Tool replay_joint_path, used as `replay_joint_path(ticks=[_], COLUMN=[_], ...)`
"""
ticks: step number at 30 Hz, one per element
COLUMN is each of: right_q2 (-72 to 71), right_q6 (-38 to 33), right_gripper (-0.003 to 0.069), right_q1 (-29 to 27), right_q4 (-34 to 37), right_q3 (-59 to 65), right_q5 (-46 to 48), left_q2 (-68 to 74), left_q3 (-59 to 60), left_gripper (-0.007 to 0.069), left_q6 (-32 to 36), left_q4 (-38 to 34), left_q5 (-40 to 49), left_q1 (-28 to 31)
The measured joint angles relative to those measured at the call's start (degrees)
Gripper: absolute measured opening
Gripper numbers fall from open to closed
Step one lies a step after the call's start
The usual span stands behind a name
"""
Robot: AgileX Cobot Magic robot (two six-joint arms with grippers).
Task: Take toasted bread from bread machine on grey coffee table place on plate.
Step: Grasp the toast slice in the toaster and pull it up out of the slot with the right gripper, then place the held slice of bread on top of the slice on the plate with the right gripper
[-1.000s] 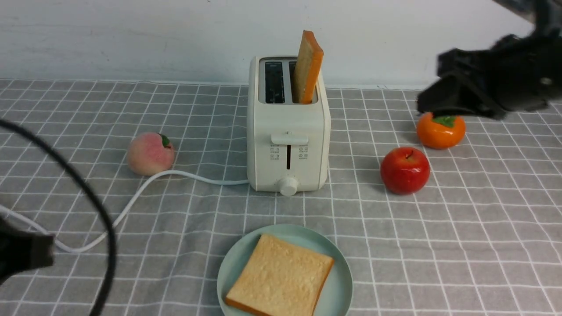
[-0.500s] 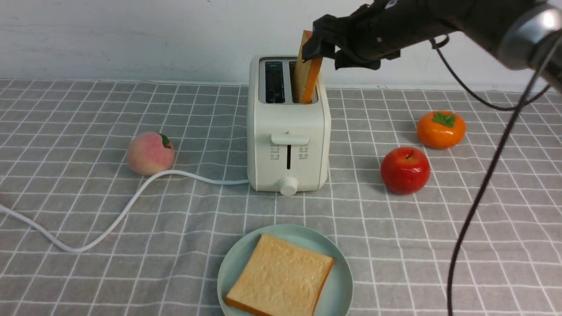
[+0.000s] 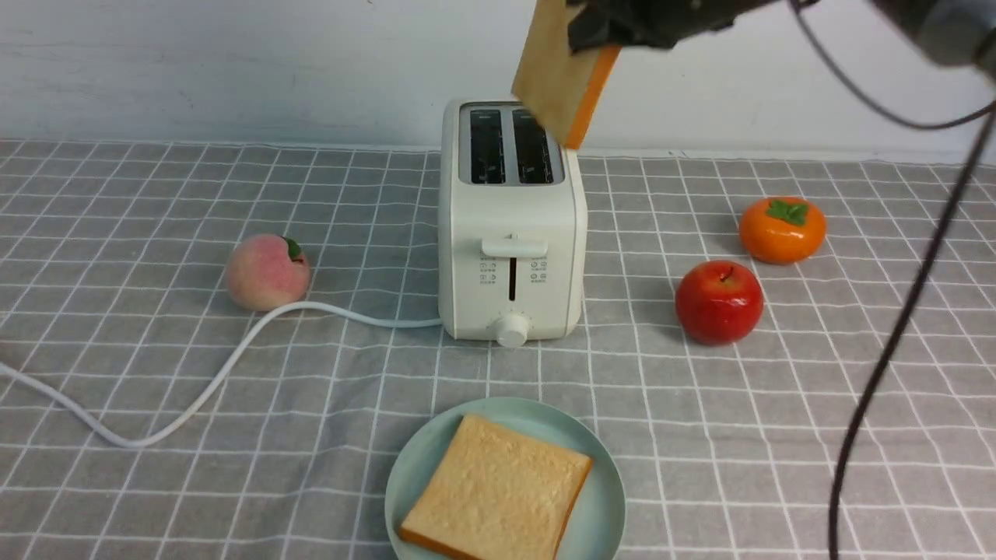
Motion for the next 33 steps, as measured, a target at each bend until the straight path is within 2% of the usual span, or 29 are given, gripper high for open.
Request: replay_joint_path(ticks=[3,6,9,12,18,19,21,22,23,25,29,33], right_q2=[-7.0,-13.6,-15.6,-16.2,-16.2,-16.1,-15.9,-15.8,-15.7,-15.6,-15.5,-14.8], right_q6=[0.0,-0.5,-1.7,-1.9,-5.5,-9.3,-12.2,-16.4,-17.0,-23.3,-27.4,-28.2], right_gripper=[0.0118,0.0118,0.0118,0.0118,0.0118,0.0118,0.0118,0.0118,0.0118,0.0118,0.0118,0.0155], right_q1=[-0.3,-1.7,-2.7,-2.9,-2.9,-2.9,-2.9,-2.9,-2.9,-2.2,1.3,5.2], right_q4=[-1.2,-1.2,-1.3,0.0,12.2,16.4,19.7,23.5,24.0,29.4,30.4,27.5], right_q3=[-0.8,-1.1,0.8,5.6,24.9,32.7,37.6,43.4,44.0,52.2,58.7,60.7], right_q5=[6.0,16.9,18.8,18.9,18.7,18.4,18.1,17.9,17.9,16.6,13.3,6.5], left_q2=[0.0,0.0,0.0,0.0,0.0,0.0,0.0,0.0,0.0,0.0,0.0,0.0], left_q3=[0.0,0.1,0.1,0.2,1.8,2.5,3.0,3.7,3.7,4.4,4.6,4.6], left_gripper=[-0.0014,-0.0014,-0.0014,-0.0014,-0.0014,-0.0014,-0.0014,-0.0014,-0.0014,-0.0014,-0.0014,-0.0014], left_q6=[-0.1,-0.1,-0.1,-0.1,-0.1,-0.1,-0.1,-0.1,-0.1,-0.1,-0.1,0.1], left_q4=[0.0,0.1,0.4,0.8,0.3,-0.3,-0.7,-1.3,-1.3,-1.8,-1.9,-0.4], left_q5=[-0.3,-0.5,-0.7,-0.7,-0.3,0.1,0.1,0.4,0.4,0.4,-0.2,-1.3], left_q1=[0.0,0.0,0.0,0.0,0.0,0.0,0.0,0.0,0.0,0.0,0.0,0.0])
